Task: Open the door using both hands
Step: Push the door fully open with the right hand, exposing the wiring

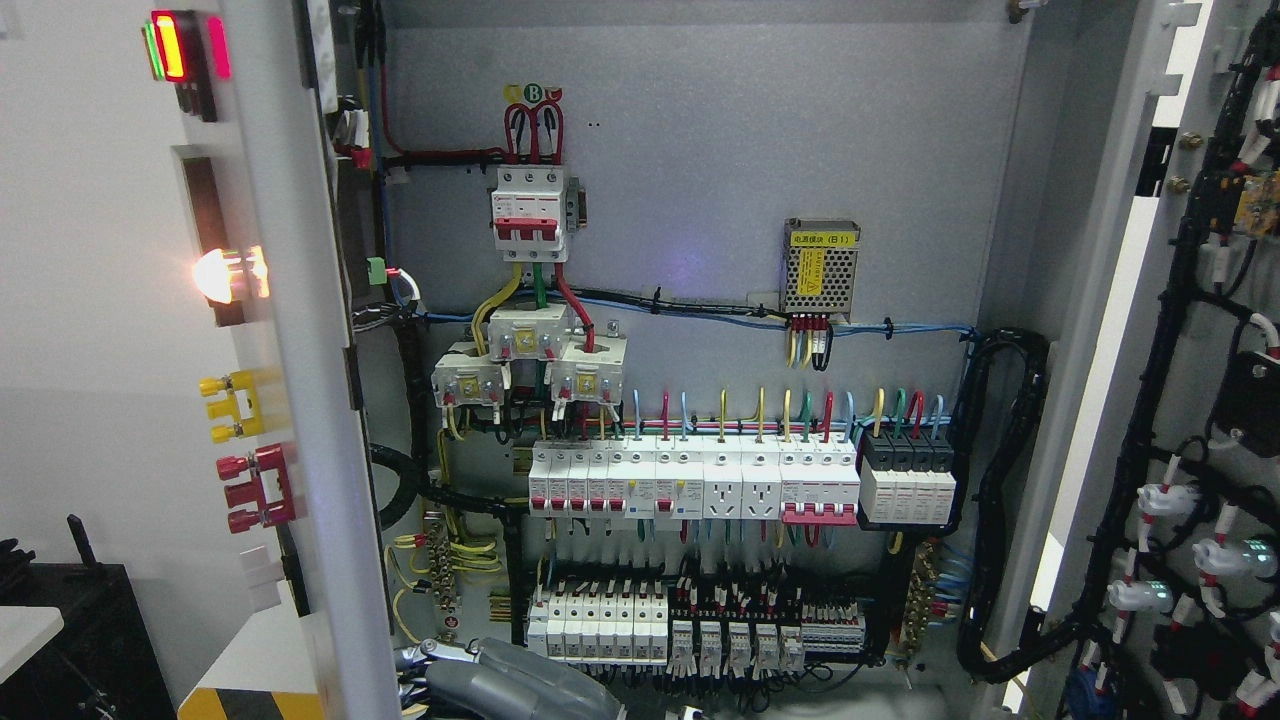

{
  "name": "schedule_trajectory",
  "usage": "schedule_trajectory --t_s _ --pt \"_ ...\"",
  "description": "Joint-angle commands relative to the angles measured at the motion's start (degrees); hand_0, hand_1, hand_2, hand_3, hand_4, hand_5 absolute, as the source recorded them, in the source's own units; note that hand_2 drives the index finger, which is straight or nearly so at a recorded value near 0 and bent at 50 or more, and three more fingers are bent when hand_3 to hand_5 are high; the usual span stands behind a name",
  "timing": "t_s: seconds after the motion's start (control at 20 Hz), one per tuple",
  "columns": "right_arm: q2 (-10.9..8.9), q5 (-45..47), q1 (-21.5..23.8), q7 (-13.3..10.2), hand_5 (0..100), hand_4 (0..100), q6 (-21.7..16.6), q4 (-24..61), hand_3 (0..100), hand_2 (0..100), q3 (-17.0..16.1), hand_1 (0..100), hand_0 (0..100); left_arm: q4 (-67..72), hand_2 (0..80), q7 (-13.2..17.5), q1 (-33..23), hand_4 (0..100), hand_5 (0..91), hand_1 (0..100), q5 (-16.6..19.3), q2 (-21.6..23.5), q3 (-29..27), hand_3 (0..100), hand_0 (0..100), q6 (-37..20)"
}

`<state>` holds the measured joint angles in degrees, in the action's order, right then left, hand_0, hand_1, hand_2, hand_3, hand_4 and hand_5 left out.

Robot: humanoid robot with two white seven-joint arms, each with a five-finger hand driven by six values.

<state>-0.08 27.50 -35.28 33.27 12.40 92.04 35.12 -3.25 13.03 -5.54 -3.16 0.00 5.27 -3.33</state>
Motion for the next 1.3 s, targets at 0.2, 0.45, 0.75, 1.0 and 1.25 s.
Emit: schedule_trajectory --t_s 0.2,0.45,0.75,1.0,1.25 --pt "-1.24 -0.08 0.91 0.48 35 36 0.17 2.79 45 23 1.79 0 61 0.00 0.0 -0.03 0.00 0 0.0 39 0.00 -1.49 0.00 0 12 -0.01" --pt "-1.06 -0.25 0.83 0.39 34 35 0.43 2.79 44 22 2.41 0 60 0.00 0.0 -0.03 0.00 0 0.0 39 0.00 -1.49 0.00 0 12 -0.01" --pt "-1.06 -0.43 0.39 0.13 33 34 0.61 2.71 43 22 3.11 0 60 0.00 0.0 -0.03 0.00 0 0.0 39 0.00 -1.49 0.00 0 12 0.08" --pt "-0.97 -0.61 0.39 0.04 32 33 0.61 2.71 42 21 3.81 0 60 0.00 0.0 -0.03 0.00 0 0.0 39 0.00 -1.49 0.00 0 12 -0.01" --pt "-0.45 -0.69 0.21 -0.05 31 31 0.61 2.71 41 19 3.99 0 60 0.00 0.0 -0.03 0.00 0 0.0 39 0.00 -1.49 0.00 0 12 0.08"
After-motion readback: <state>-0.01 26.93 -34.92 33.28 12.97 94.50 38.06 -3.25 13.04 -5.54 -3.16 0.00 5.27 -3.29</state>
